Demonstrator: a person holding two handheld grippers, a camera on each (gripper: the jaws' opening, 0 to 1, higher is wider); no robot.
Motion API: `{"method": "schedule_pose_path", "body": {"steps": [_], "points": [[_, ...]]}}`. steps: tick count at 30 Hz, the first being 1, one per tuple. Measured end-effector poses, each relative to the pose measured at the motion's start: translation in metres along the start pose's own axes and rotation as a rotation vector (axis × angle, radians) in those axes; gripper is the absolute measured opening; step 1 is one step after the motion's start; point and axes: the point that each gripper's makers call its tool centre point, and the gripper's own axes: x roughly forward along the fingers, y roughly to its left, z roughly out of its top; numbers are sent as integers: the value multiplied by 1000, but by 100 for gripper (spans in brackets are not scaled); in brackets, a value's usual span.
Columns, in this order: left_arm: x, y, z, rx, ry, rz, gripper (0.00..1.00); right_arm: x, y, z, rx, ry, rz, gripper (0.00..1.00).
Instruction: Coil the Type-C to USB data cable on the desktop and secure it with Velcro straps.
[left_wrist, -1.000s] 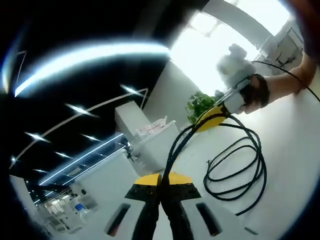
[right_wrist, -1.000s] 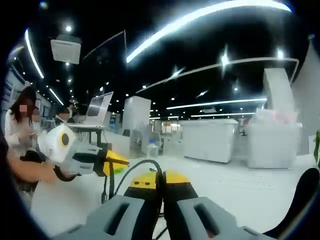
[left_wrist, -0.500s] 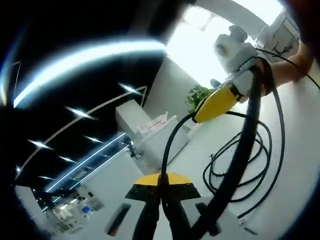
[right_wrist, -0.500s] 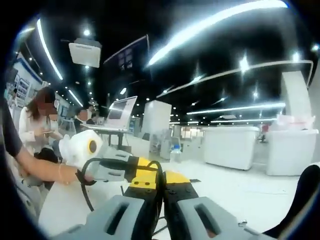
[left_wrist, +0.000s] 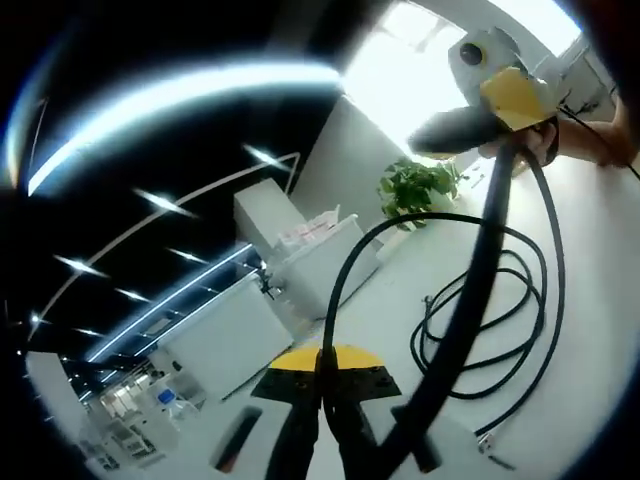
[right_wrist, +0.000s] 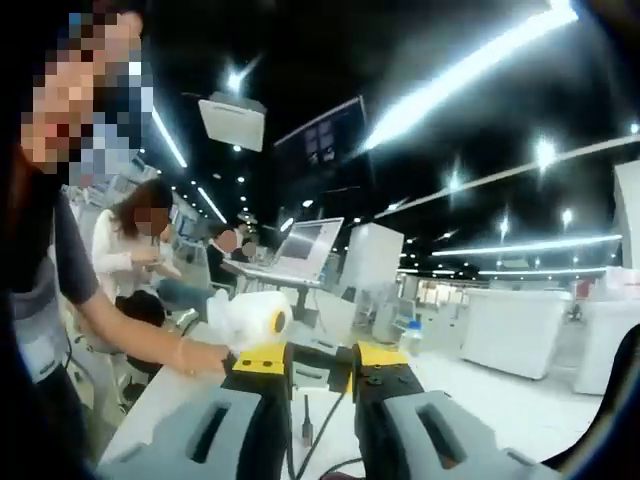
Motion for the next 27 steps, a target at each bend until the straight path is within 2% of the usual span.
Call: {"method": "schedule_pose_path", "body": {"steps": [3,5,7,10,12,17,20,25,27], "points": [[0,-2,-1,2,4,-6,4,5,4,-18,-41,82,5,22],[1,-3,0,9,5,-10,4,11,5,-27,-48,109,-9,16],[1,-5,0,20,5,-14,4,14,-2,-32,-42,138,-48,4],[1,-7,1,28,6,-16,4,16,-15,-35,-58,178,-108,3],[1,-5,2,16,1,-13,4,13,-25,-34,-61,180,-144,3],[-1,1,7,-17,-20,0,4,2,-57,-33,16,162,-284,3],[-2,1,11,-28,-33,3,4,-4,-69,-34,61,147,-333,3],[-2,2,10,-51,-39,2,4,-12,-81,-29,78,121,-394,3],[-2,1,11,-48,-40,0,4,-12,-81,-29,76,120,-393,3]]}}
